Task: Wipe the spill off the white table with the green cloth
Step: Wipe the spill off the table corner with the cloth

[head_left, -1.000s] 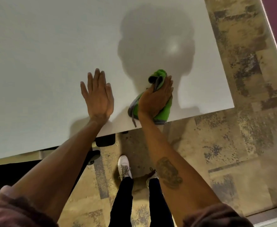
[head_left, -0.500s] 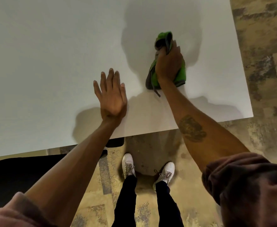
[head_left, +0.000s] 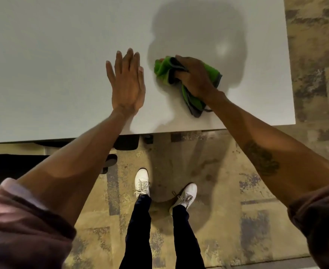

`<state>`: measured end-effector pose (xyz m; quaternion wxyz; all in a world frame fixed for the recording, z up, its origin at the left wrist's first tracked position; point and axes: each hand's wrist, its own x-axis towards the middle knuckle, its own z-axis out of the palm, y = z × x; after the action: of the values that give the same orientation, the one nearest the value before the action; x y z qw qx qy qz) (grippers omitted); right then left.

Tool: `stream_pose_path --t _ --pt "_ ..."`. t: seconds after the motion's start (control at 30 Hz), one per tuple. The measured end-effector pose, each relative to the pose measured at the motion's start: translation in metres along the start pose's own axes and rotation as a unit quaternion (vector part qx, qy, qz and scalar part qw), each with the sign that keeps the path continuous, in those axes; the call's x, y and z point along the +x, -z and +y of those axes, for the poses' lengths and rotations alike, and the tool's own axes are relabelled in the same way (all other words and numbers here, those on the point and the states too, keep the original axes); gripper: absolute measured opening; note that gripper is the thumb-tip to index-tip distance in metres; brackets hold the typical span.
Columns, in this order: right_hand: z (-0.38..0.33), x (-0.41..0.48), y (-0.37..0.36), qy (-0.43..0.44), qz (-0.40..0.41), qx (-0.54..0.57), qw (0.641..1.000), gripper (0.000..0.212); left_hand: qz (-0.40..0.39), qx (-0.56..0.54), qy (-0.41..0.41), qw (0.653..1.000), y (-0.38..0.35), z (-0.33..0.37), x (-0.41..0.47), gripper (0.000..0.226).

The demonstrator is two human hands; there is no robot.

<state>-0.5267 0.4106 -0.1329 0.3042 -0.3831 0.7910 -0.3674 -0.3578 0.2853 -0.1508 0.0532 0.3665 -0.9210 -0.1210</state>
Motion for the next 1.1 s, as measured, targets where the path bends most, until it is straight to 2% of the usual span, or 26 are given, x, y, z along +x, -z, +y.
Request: stream_pose_path --t 0.23,0.5,0.67,0.83,0.93,1.1 --pt "-0.008 -0.071 -0.023 0.05 -0.075 -0.028 0.996 0.045 0.013 -0.043 -0.004 0.999 0.003 0.0 -0.003 0.05" --pt "-0.008 -0.111 -0.036 0.127 -0.168 -0.078 0.975 0.05 0.018 -0.057 -0.001 0.998 0.008 0.003 -0.006 0.048" --pt "-0.005 -0.113 -0.039 0.241 -0.203 -0.121 0.941 0.047 0.02 -0.042 -0.002 0.999 0.008 0.003 -0.004 0.046" --pt "0.006 -0.112 -0.046 0.356 -0.162 -0.222 0.893 0.048 0.032 -0.03 -0.004 0.999 0.005 0.004 -0.004 0.045" --pt "0.008 -0.114 -0.05 0.351 -0.158 -0.329 0.863 0.066 0.038 -0.031 -0.003 0.999 0.005 0.005 -0.003 0.045" --pt "0.009 -0.123 -0.059 0.356 -0.12 -0.359 0.854 0.075 0.043 -0.037 -0.001 0.998 0.006 0.006 -0.004 0.044"
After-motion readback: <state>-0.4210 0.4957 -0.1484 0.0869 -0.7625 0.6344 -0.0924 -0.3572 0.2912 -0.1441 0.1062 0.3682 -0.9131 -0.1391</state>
